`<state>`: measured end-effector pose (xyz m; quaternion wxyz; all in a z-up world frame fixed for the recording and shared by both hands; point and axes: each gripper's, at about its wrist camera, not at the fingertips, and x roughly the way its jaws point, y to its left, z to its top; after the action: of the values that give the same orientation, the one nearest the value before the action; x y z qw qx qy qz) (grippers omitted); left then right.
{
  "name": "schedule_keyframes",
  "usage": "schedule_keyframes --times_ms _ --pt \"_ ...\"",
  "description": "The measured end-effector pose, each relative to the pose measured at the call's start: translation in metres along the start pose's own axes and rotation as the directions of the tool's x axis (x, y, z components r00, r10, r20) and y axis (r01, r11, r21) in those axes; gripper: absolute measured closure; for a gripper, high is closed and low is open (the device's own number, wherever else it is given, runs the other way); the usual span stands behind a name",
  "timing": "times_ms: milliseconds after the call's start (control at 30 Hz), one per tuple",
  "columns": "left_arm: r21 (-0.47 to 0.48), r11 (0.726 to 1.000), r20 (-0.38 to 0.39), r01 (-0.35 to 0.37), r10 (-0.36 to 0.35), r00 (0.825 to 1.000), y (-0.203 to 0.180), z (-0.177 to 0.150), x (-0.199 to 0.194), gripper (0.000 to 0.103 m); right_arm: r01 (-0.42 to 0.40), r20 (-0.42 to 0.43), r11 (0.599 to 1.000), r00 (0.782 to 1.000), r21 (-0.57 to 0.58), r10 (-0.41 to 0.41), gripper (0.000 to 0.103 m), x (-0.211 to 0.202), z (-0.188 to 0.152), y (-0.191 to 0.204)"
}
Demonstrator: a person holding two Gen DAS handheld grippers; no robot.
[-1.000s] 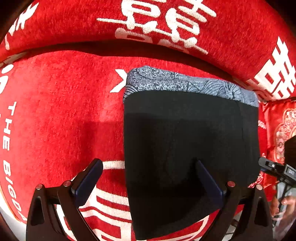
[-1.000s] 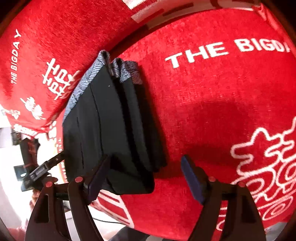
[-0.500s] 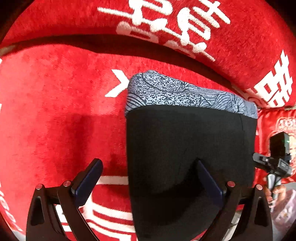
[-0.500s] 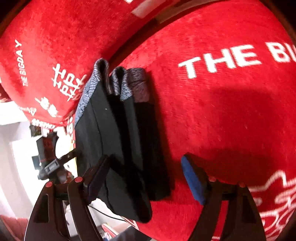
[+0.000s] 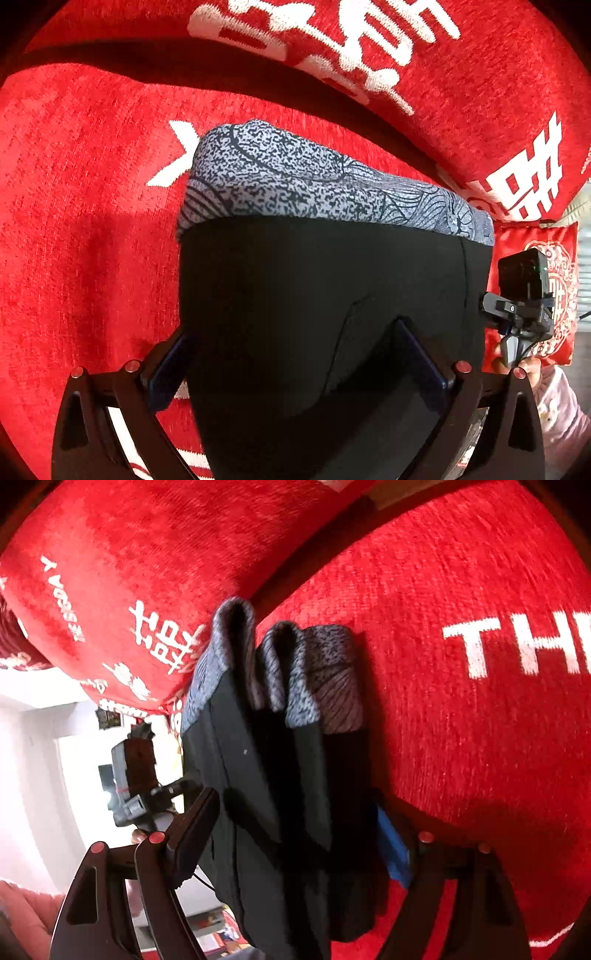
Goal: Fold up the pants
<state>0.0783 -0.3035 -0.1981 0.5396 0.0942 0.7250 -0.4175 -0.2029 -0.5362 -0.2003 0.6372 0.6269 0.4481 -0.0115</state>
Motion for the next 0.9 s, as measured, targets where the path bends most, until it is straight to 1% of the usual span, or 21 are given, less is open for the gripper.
schedule_keyframes --times_ms 33,67,100,133,200,300,367,467,600,767,900 --pt "0.007 1.000 0.012 -0.011 0.011 1.000 -0.002 -0.001 -0.001 0.000 0.003 0.004 1.000 1.000 0.014 -0.003 0.023 -0.002 0.000 -0.002" --pt "0.028 0.999 0.037 -0.029 0.028 0.999 -0.007 -0.003 -0.005 0.006 0.012 0.007 1.000 1.000 0.023 -0.012 0.027 -0.002 0.001 -0.002" --pt "0.056 0.998 0.056 -0.027 0.023 0.998 -0.012 -0.005 -0.009 0.017 0.027 0.008 0.999 1.000 0.024 -0.027 0.031 -0.002 0.001 -0.001" --pt "0.081 0.996 0.074 -0.044 0.038 0.997 -0.019 -0.008 -0.013 0.017 0.045 0.009 0.999 0.999 0.017 -0.045 0.032 -0.003 -0.001 0.001" --pt "0.104 0.992 0.092 -0.067 0.057 0.994 -0.025 -0.012 -0.018 0.023 0.067 0.013 0.998 0.998 0.003 -0.067 0.041 -0.004 -0.003 0.006" --pt "0.096 0.993 0.115 -0.067 0.056 0.992 -0.028 -0.014 -0.028 0.031 0.048 0.027 0.999 0.998 0.015 -0.048 0.047 -0.008 -0.008 0.009" --pt "0.096 0.993 0.122 -0.067 0.055 0.991 -0.032 -0.016 -0.037 0.033 0.040 0.035 0.999 0.999 0.015 -0.040 0.050 -0.010 -0.009 0.013" --pt "0.110 0.992 0.130 -0.066 0.051 0.990 -0.039 -0.021 -0.050 0.033 0.014 0.039 1.000 0.999 0.014 -0.014 0.053 -0.019 -0.012 0.018" --pt "0.121 0.990 0.140 -0.076 0.058 0.988 -0.060 -0.033 -0.064 0.033 -0.010 0.011 1.000 1.000 0.005 0.010 0.053 -0.029 -0.022 0.027" --pt "0.109 0.989 0.155 -0.097 0.080 0.985 -0.078 -0.059 -0.086 0.033 -0.045 -0.015 0.999 0.999 0.000 0.045 0.053 -0.043 -0.048 0.041" --pt "0.112 0.987 0.133 -0.113 0.098 0.986 -0.078 -0.082 -0.098 0.033 -0.054 -0.014 0.998 0.998 0.011 0.054 0.053 -0.046 -0.077 0.049"
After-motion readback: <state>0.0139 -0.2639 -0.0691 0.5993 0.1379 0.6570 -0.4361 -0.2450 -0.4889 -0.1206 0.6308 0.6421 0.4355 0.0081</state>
